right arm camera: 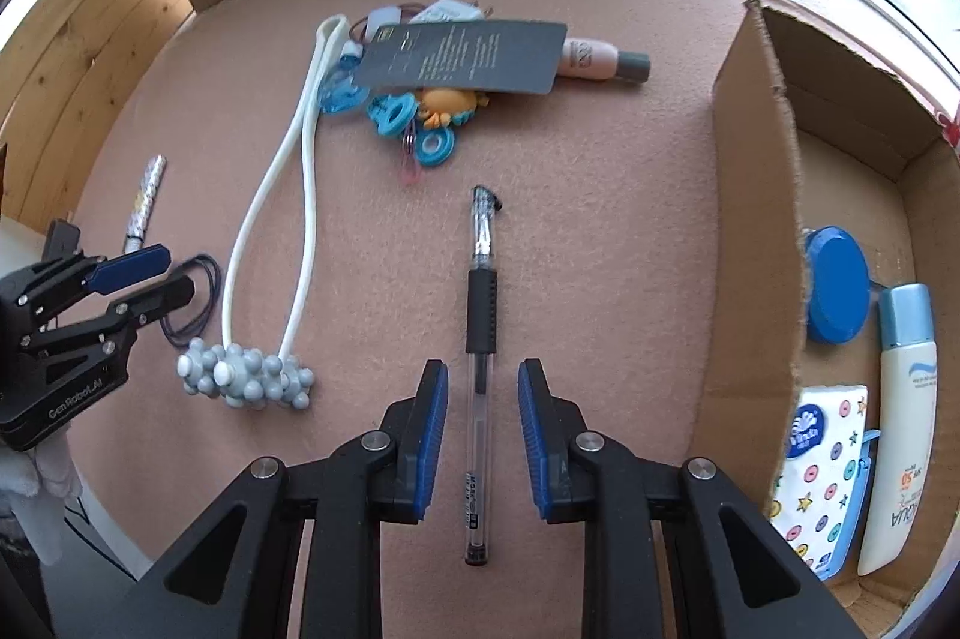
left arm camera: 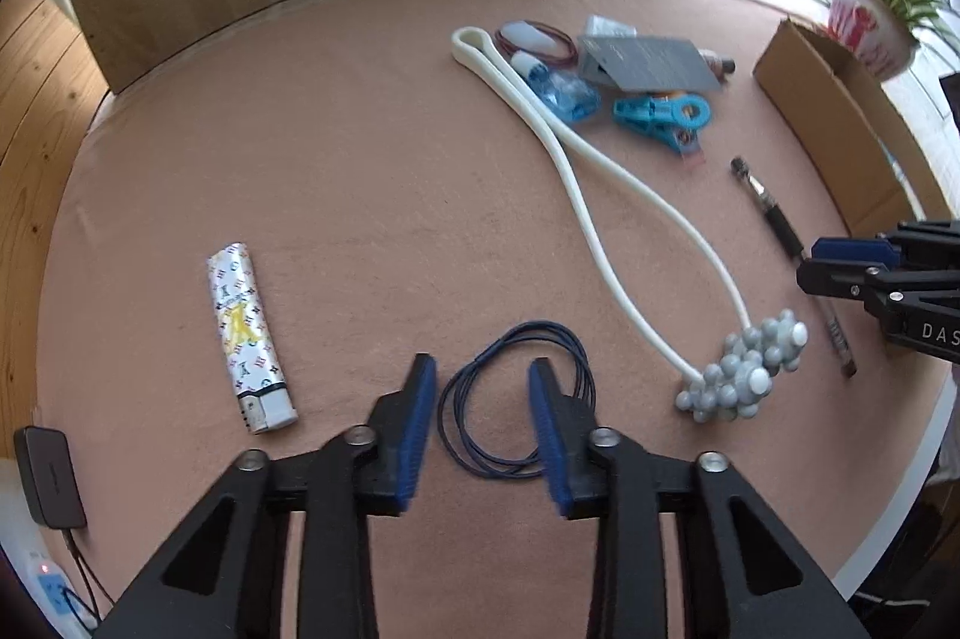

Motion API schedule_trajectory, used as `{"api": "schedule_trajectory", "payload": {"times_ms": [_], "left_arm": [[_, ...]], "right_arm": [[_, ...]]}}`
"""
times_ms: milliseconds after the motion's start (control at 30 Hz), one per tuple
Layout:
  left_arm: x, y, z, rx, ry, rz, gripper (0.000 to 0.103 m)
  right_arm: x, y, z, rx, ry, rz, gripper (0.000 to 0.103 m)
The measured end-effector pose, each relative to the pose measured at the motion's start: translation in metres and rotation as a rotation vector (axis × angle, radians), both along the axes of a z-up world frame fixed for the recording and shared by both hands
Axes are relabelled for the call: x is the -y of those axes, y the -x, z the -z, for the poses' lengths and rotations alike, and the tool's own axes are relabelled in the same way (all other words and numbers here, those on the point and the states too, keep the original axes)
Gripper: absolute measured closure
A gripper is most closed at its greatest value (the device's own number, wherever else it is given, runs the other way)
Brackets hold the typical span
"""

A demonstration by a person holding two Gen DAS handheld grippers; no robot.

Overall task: Organize objects
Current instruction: 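Close the right gripper on the pen while the left gripper closes on the black cable, then carry the pen with the right tool while the left tool carries the cable into the box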

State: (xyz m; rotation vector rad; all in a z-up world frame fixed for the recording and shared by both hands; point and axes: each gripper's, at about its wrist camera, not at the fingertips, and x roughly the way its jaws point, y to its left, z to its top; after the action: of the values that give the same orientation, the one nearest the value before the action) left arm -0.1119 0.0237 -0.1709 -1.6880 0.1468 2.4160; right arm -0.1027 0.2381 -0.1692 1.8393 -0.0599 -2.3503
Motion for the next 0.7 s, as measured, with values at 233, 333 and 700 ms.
{"api": "schedule_trajectory", "payload": {"times_ms": [233, 333, 700], "left_arm": [[0.003, 0.003, 0.003, 0.011, -0.035, -0.005, 0.098], [0.008, 0.002, 0.002, 0.016, -0.059, -0.033, 0.099], [0.024, -0.019, -0.033, -0.052, -0.135, -0.131, 0.1]], "right_arm": [[0.006, -0.001, 0.003, -0.022, -0.046, -0.021, 0.095], [0.003, -0.003, 0.003, -0.025, -0.032, -0.011, 0.095], [-0.008, -0.017, -0.023, -0.096, 0.031, 0.031, 0.095]]}}
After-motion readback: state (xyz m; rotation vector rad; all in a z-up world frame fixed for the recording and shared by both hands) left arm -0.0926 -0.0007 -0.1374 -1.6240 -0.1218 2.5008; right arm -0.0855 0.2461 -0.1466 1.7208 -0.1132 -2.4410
